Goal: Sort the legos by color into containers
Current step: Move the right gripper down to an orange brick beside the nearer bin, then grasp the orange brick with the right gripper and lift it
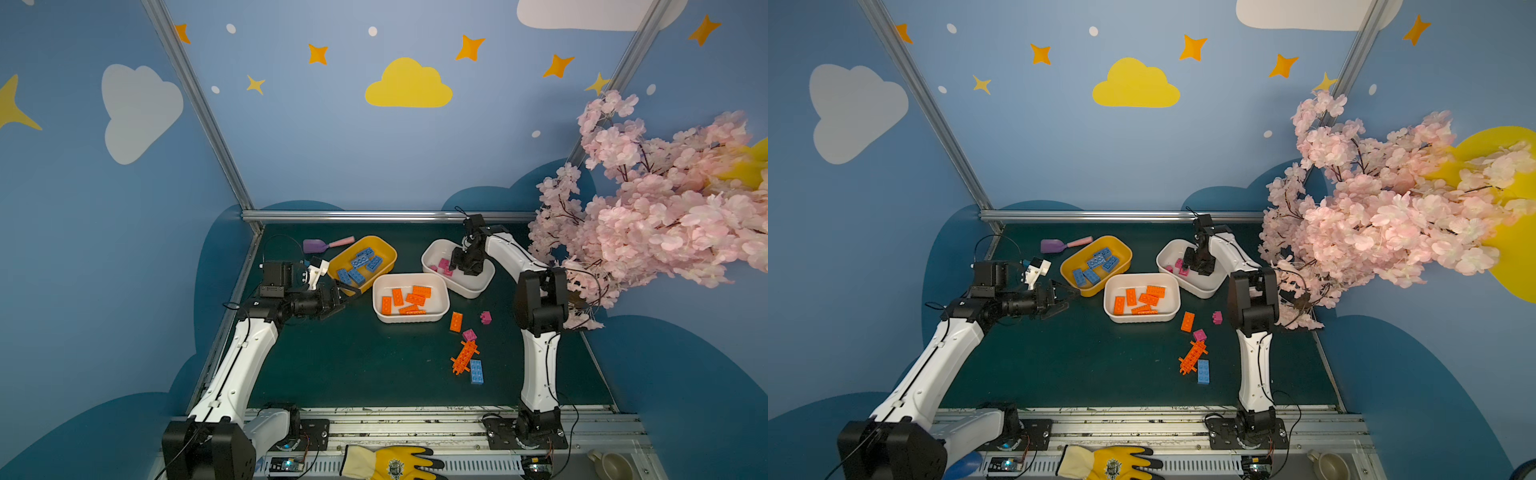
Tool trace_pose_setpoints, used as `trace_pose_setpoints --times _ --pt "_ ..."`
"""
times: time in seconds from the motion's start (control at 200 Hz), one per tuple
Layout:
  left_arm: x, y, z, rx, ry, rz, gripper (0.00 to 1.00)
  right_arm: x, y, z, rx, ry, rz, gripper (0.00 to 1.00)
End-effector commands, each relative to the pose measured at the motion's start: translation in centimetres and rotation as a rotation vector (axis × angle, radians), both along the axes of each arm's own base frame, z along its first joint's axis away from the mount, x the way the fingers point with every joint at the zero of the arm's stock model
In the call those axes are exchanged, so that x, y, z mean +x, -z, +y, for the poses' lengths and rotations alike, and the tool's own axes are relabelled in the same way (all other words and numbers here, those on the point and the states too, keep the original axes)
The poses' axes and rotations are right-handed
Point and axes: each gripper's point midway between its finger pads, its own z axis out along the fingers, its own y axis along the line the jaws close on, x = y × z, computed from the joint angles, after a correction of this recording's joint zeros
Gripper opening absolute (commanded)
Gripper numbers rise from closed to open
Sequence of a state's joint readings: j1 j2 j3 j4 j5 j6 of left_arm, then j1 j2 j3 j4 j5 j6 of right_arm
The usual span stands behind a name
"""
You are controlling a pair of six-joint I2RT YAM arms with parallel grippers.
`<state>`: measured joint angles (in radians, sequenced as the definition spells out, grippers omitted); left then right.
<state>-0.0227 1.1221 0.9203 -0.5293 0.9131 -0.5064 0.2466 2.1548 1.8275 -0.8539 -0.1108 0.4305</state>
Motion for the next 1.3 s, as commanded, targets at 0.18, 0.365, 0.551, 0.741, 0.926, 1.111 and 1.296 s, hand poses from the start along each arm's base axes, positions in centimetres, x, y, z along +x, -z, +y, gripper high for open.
trace_pose_setpoints --times 0.18,0.365,0.551,0.741,0.926,1.111,1.296 --pt "-0.1 -0.7 -0.3 -0.015 0.027 -0.035 1.0 -12.4 -4.8 0.4 0.025 0.023 -0.02 0.68" --pt "-0.4 -0.4 -0.4 -0.021 0.033 -0.035 1.0 -19.0 -2.9 0.5 0.011 0.061 0.02 0.69" --pt "-0.9 -0.7 -0.3 -0.024 0.029 -0.046 1.0 -20.0 -0.3 0.8 -0.044 0.066 0.002 0.65" --pt "-1.4 -0.7 -0.3 -0.022 0.026 -0.05 1.0 -18.1 1.6 0.8 -0.076 0.092 -0.06 0.61" --pt "-1.8 -0.3 -0.3 -0.025 0.024 -0.04 1.0 -16.4 2.3 1.4 -0.06 0.085 -0.151 0.56" --pt "-1.9 -0.3 -0.2 -0.02 0.025 -0.041 1.0 -16.9 4.0 0.7 -0.109 0.085 -0.111 0.52" --pt "-1.9 0.0 -0.3 -0.023 0.028 -0.034 1.0 -16.3 4.6 0.6 -0.139 0.077 -0.146 0.51"
